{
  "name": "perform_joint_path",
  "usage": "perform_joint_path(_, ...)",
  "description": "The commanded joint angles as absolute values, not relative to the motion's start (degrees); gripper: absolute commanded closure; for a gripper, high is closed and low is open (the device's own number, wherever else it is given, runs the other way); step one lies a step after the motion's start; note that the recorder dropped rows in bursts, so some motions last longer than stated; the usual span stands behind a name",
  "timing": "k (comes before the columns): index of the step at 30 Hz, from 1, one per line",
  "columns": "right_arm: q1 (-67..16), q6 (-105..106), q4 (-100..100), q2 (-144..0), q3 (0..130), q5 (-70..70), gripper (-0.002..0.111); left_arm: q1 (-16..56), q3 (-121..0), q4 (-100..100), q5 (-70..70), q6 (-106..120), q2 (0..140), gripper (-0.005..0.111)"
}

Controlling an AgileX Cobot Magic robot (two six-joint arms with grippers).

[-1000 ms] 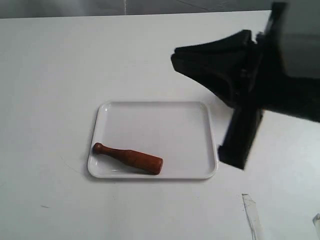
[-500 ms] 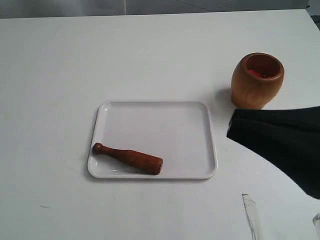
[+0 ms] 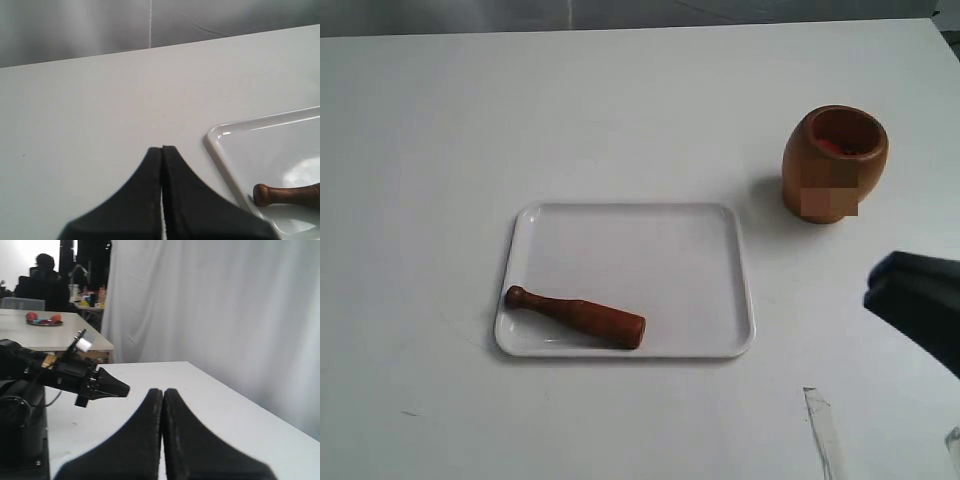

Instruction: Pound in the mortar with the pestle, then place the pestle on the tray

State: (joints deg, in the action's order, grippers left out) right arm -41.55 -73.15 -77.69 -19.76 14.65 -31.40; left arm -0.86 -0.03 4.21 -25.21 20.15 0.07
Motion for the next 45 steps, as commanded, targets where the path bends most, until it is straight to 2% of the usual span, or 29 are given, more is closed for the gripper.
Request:
perform_joint_path(1, -33.4, -73.5, -77.5, -9.8, 6.7, -29.6, 0.108, -0.4, 0.0, 3.8, -25.0, 19.7, 0.0, 0.107)
perform_joint_path(5, -23.5, -73.5, -75.1, -0.6, 2.5, -23.9, 0.108, -0.4, 0.0, 3.8, -25.0, 19.7, 0.0, 0.107)
perform_joint_path(8, -14.7, -73.5, -75.1, 0.0, 0.0, -18.3, 0.108, -0.4, 0.0, 3.8, -25.0, 19.7, 0.0, 0.107)
perform_joint_path(11, -9.6, -75.0, -74.5, 0.0, 0.0, -14.7, 0.108, -0.4, 0.0, 3.8, -25.0, 19.7, 0.0, 0.107)
perform_joint_path(15, -9.1, -75.0, -70.8, 0.0, 0.0, -16.3, 0.108, -0.4, 0.0, 3.8, -25.0, 19.7, 0.0, 0.107)
perform_joint_path(18, -9.1, -75.2, -54.2, 0.0, 0.0, -22.1, 0.108, -0.4, 0.0, 3.8, -25.0, 19.7, 0.0, 0.107)
perform_joint_path(24, -9.1, -59.9, -48.0, 0.0, 0.0, -29.7, 0.108, -0.4, 0.0, 3.8, -25.0, 19.7, 0.0, 0.107)
perform_joint_path(27, -9.1, -47.7, -35.9, 0.0, 0.0, -25.6, 0.108, -0.4, 0.0, 3.8, -25.0, 19.7, 0.0, 0.107)
perform_joint_path(33, -9.1, -9.5, -2.6, 0.0, 0.0, -7.6, 0.108, -0.4, 0.0, 3.8, -25.0, 19.7, 0.0, 0.107)
perform_joint_path(37, -9.1, 3.0, -2.2, 0.0, 0.0, 2.4, 0.108, -0.4, 0.0, 3.8, -25.0, 19.7, 0.0, 0.107)
perform_joint_path(45, -9.1, 2.3, -6.9, 0.0, 0.0, 11.1, 0.108, -0.4, 0.0, 3.8, -25.0, 19.7, 0.0, 0.107)
